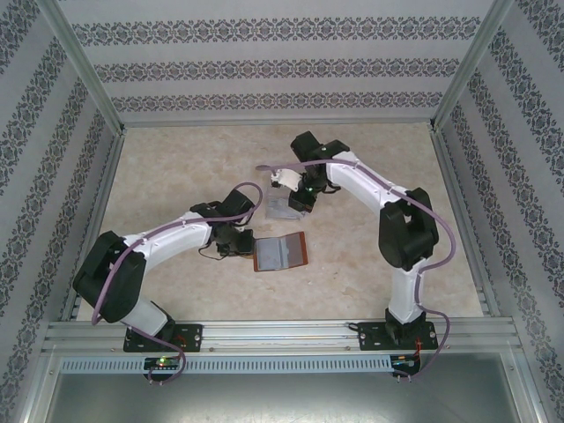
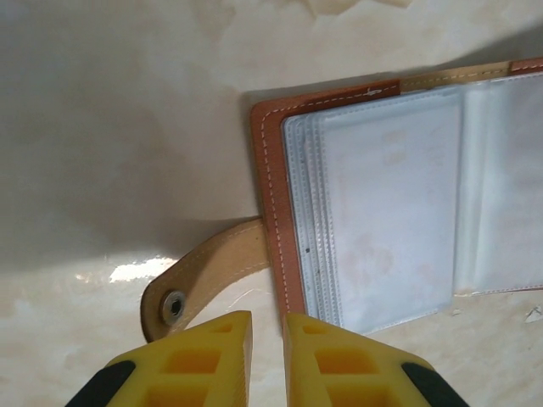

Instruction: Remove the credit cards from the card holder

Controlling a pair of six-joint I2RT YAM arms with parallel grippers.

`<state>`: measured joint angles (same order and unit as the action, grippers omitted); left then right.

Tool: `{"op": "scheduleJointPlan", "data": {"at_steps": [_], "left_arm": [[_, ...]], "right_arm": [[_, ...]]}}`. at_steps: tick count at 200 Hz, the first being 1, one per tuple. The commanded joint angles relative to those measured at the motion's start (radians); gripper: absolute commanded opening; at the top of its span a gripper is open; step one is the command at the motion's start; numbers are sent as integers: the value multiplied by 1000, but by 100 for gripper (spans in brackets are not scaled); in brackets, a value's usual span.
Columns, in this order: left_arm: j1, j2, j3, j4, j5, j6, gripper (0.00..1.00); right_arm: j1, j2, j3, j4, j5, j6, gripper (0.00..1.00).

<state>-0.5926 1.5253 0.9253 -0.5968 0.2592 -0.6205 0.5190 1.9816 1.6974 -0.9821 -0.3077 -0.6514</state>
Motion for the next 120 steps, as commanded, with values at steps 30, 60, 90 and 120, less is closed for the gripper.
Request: {"op": "scheduleJointPlan", "data": {"at_steps": [30, 60, 90, 120], "left_arm": [[16, -43, -25, -35, -28, -14, 17], [19, -53, -32, -35, -28, -18, 17], [22, -58, -29, -38, -29, -19, 18], [24, -59, -31, -37, -26, -19, 18]], "right_arm": [[-1, 135, 246, -185, 63, -160, 6], [10, 203, 350, -228, 81, -188, 6], [18, 268, 455, -273, 88, -211, 6], [23, 323, 530, -315, 84, -227, 6]]}}
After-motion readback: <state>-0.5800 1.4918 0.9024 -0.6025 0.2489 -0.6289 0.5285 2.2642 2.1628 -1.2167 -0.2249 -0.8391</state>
